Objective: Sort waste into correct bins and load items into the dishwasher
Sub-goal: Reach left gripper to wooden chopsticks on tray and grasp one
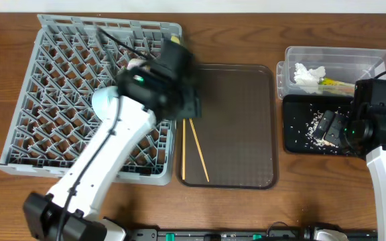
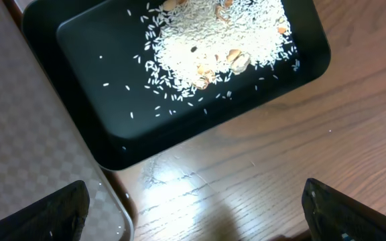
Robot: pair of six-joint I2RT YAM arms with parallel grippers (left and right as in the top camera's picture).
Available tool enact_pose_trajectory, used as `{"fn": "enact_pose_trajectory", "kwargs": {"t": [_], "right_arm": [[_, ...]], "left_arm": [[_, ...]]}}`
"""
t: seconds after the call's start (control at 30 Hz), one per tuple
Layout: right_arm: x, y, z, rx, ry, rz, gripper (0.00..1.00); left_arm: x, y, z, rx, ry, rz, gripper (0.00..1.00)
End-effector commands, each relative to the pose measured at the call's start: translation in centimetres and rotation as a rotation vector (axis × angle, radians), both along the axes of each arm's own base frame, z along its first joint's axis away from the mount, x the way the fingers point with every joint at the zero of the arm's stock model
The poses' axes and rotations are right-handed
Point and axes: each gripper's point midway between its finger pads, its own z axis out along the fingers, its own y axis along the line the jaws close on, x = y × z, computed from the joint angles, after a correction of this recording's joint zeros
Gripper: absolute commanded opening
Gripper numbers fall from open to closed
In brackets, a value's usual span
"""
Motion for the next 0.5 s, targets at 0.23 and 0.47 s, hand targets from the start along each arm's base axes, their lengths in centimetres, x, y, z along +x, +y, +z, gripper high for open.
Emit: {"fn": "enact_pose_trajectory", "kwargs": {"t": [0.23,0.47], "right_arm": [[0.0,-0.2,0.2,-0.002,-0.008,-0.002,0.99],[-0.2,-0.1,0.2,-0.001,0.0,-0.002,0.99]], "left_arm": [[-3.4,-3.0,-9.9,0.115,0.08,0.061,0.65],[-4.5,-2.6,-15.7,0.186,0.172,0.084,0.62]]}}
